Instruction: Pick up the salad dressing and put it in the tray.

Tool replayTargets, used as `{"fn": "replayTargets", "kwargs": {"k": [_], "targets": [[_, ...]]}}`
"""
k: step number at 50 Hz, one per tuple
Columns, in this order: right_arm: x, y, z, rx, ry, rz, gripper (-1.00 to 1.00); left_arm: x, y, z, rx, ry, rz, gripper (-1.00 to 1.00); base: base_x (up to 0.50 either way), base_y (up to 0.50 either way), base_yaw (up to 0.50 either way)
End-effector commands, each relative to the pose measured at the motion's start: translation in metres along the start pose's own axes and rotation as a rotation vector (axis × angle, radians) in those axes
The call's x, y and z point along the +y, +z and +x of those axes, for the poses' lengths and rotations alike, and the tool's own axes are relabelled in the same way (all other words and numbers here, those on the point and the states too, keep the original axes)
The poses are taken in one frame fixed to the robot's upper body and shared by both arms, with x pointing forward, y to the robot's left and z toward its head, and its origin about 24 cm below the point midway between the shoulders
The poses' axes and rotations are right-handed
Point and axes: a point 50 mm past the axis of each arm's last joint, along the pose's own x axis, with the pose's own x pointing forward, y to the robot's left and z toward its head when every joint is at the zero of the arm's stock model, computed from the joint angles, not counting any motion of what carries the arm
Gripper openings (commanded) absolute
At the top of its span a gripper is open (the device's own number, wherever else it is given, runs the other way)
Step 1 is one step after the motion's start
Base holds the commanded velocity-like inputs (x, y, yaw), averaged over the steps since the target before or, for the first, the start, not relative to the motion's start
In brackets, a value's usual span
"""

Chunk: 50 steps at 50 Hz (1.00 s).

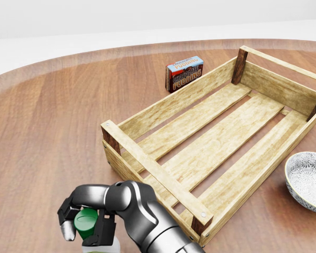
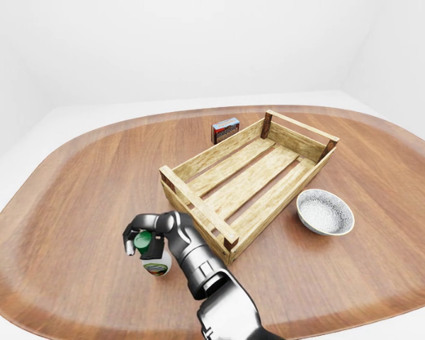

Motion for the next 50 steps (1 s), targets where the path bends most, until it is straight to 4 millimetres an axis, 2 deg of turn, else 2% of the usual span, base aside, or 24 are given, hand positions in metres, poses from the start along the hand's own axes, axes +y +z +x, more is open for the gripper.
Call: {"fn": "replayTargets", "kwargs": {"k": [1,11,17,25,37,41,45,50], "targets": [[-0.014,0.024,-0.009,-0.092,-0.069,-0.022,-1.00,-0.002,-0.002,0.000,0.006,-0.005,-0.002,1.00,0.00,0.00,0.00],[-0.011,0.027,-0.008,-0.120,-0.062,0.006,-1.00,-0.002,-0.003,0.000,0.010,-0.006,-0.002,1.00,0.00,0.00,0.00],[-0.020,0.047,-0.016,-0.190,-0.108,-0.031,-1.00,-0.004,-0.004,-0.001,0.017,-0.012,-0.003,1.00,0.00,0.00,0.00],[-0.031,0.059,-0.019,-0.210,-0.115,-0.054,-1.00,-0.004,-0.005,-0.001,0.020,-0.013,-0.004,1.00,0.00,0.00,0.00],[-0.053,0.096,-0.040,-0.324,-0.197,-0.126,-1.00,-0.003,-0.006,0.000,0.022,-0.009,-0.007,1.00,0.00,0.00,0.00],[-0.060,0.114,-0.052,-0.384,-0.236,-0.166,-1.00,-0.003,-0.008,0.000,0.030,-0.009,-0.009,1.00,0.00,0.00,0.00],[-0.071,0.131,-0.061,-0.423,-0.250,-0.187,-1.00,-0.001,-0.009,0.000,0.036,-0.004,-0.012,1.00,0.00,0.00,0.00],[-0.090,0.144,-0.076,-0.435,-0.285,-0.214,-1.00,-0.002,-0.010,0.000,0.039,-0.003,-0.016,1.00,0.00,0.00,0.00]]}}
